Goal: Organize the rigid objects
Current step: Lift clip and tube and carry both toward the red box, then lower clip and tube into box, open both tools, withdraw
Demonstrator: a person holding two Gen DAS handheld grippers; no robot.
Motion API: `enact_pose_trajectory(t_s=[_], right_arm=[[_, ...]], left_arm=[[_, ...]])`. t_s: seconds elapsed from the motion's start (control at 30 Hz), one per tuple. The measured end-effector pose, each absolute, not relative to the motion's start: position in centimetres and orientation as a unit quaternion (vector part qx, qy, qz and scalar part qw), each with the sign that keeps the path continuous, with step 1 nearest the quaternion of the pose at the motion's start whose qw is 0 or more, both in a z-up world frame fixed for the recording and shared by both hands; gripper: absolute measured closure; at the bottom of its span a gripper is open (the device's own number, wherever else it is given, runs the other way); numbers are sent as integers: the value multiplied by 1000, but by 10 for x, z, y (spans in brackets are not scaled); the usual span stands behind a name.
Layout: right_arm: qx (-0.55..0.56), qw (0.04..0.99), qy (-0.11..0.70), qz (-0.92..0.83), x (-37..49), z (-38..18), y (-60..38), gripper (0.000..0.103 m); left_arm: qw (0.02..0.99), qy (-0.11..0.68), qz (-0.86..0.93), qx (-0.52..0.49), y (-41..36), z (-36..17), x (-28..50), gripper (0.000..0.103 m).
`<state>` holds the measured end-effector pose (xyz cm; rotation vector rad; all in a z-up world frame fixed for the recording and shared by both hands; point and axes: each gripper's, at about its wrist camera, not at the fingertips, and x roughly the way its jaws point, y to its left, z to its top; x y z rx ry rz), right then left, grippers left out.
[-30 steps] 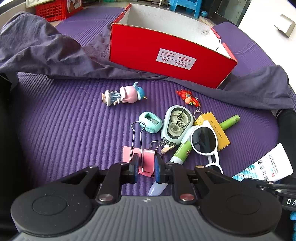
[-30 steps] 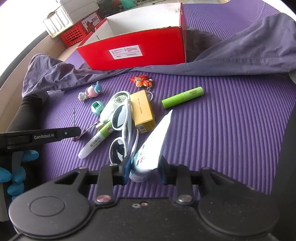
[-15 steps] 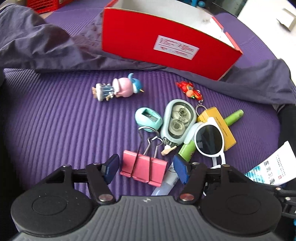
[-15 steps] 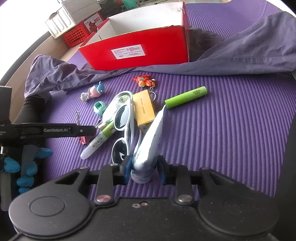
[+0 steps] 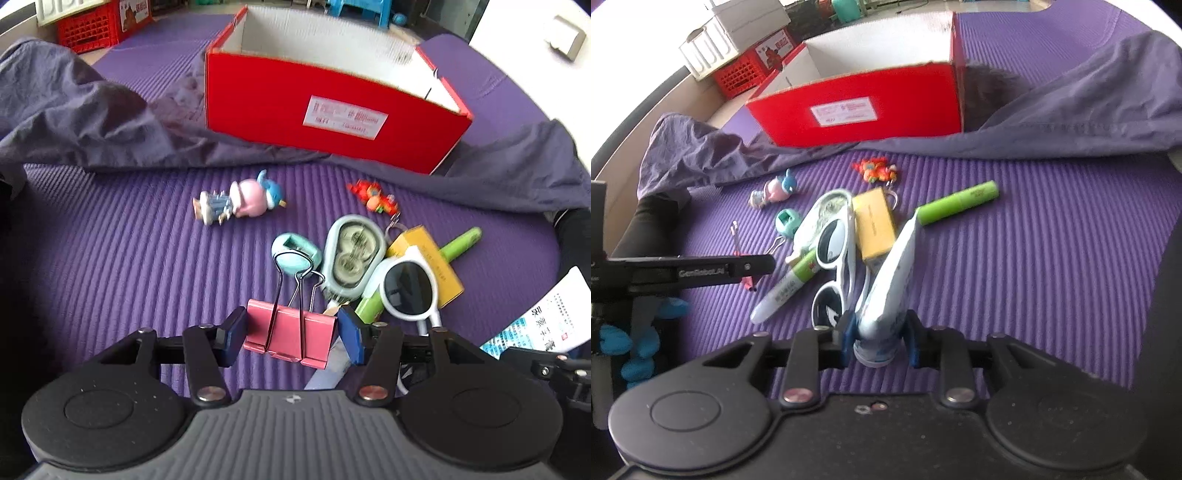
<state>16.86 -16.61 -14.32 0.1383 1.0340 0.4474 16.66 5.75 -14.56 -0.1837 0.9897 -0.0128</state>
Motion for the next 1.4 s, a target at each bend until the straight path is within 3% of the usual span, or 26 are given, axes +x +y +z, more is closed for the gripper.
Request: enact_pose_trajectory(t_s=[0.73,1.03,1.4], right_arm=[[19,902,377,210,279,-14,-153,76],[-35,902,383,198,344,-17,-118,76],[-111,869,457,156,420,-71,-78,76]], left_arm=[[918,386,-23,-81,64,-22,263,51],[918,394,-10,-39,68,-19,328,51],[903,430,-1,4,68,-59,396,50]])
